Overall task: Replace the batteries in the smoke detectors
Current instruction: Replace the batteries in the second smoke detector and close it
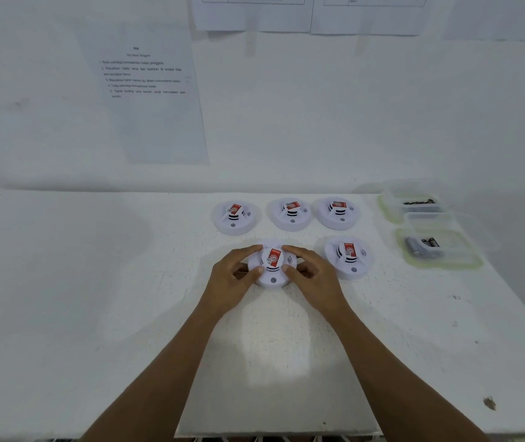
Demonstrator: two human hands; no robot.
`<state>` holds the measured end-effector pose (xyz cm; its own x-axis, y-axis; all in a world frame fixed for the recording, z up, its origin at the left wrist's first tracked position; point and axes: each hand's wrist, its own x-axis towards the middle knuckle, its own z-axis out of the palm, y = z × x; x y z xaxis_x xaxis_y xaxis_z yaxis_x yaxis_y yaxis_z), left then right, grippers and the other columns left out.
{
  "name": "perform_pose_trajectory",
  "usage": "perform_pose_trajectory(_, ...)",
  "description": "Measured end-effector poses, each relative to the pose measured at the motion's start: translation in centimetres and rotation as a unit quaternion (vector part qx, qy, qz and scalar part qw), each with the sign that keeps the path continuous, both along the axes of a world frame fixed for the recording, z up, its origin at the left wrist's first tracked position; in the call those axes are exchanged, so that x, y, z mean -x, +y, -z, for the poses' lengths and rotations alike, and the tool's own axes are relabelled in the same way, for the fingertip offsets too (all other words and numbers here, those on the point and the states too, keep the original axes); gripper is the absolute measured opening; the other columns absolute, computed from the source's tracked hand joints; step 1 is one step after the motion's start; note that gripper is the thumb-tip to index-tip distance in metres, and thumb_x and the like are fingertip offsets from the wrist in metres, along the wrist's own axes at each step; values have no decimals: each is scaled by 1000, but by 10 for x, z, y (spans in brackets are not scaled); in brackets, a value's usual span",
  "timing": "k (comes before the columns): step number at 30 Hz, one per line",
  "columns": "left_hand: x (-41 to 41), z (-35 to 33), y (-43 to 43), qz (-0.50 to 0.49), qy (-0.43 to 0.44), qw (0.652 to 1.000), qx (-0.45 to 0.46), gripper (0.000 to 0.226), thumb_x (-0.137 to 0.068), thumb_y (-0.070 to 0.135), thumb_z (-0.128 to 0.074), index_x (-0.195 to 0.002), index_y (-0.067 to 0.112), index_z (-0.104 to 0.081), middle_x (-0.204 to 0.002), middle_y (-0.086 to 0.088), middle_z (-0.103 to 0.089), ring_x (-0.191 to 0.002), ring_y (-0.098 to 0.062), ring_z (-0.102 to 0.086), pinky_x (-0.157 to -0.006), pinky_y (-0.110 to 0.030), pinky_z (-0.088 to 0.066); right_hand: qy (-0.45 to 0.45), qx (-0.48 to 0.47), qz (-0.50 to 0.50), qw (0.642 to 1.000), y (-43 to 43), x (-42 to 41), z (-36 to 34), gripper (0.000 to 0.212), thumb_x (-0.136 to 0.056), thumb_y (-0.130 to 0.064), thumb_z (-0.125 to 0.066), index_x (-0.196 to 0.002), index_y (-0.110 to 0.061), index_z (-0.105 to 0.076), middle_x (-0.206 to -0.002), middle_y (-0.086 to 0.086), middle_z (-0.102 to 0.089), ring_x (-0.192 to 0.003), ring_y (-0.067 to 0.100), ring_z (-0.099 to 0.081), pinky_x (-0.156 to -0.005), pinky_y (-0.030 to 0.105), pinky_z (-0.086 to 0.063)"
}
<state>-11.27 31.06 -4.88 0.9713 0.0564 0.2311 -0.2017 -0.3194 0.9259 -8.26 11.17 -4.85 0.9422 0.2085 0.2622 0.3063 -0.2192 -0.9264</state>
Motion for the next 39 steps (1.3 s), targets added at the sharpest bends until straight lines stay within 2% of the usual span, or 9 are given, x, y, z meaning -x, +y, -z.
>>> perform_pose_trajectory(6, -1, 0, 0, 3, -3, 1000, -13, 45, -88, 18, -69, -132, 16, -57, -126, 5, -62, -104, -12, -65, -82, -11, -51, -5, 1, 1, 1000, 1, -1, 1, 39, -89, -14, -70, -127, -17, -64, -119, -6, -67, -97, 9, -68, -75, 21, -57)
perform_pose_trajectory(14, -1, 1, 0, 7, -7, 1000, -8, 46, -88, 16, -68, -133, 16, -57, -127, 3, -62, -107, -13, -64, -84, -13, -52, -7, 8, 2, 1000, 0, 0, 1, 39, -89, -15, -70, -127, -18, -64, -118, -6, -67, -96, 9, -68, -76, 23, -58)
perform_pose_trajectory(21, 1, 1, 0, 13, -21, 1000, -7, 46, -87, 15, -71, -129, 25, -56, -126, 6, -61, -108, -10, -63, -83, -14, -52, -18, 10, 5, 1000, 1, 0, 2, 38, -89, -13, -70, -125, -21, -63, -117, -9, -66, -99, 7, -67, -77, 24, -59)
perform_pose_trajectory(27, -1, 3, 1, 14, -29, 999, -13, 47, -87, 16, -71, -131, 20, -57, -128, 6, -60, -111, -9, -61, -86, -20, -54, -35, 14, 4, 999, 1, 0, 1, 39, -88, -13, -70, -125, -21, -63, -115, -15, -64, -96, 6, -67, -75, 21, -57)
perform_pose_trajectory(32, -3, 4, 1, 15, -45, 998, -31, 46, -86, 13, -71, -128, 26, -55, -126, 1, -58, -112, -5, -58, -84, -15, -52, -42, 18, 5, 999, 1, 1, 0, 40, -88, -12, -70, -125, -25, -62, -115, -18, -63, -97, 3, -66, -74, 17, -55)
perform_pose_trajectory(35, -2, 4, 1, 11, -49, 998, -43, 48, -85, 15, -72, -126, 31, -53, -125, 2, -58, -111, -3, -58, -84, -12, -50, -56, 29, 8, 998, 1, 1, 3, 43, -85, -13, -73, -126, -23, -62, -117, -13, -64, -103, 4, -64, -78, 19, -56)
perform_pose_trajectory(39, 0, 6, -3, -23, -58, 995, -73, 44, -82, 28, -72, -121, 33, -53, -120, 15, -59, -107, 1, -57, -90, -4, -43, -75, 50, 13, 996, 2, 3, 6, 47, -81, -17, -77, -126, -23, -63, -118, -11, -66, -105, 6, -64, -81, 19, -55)
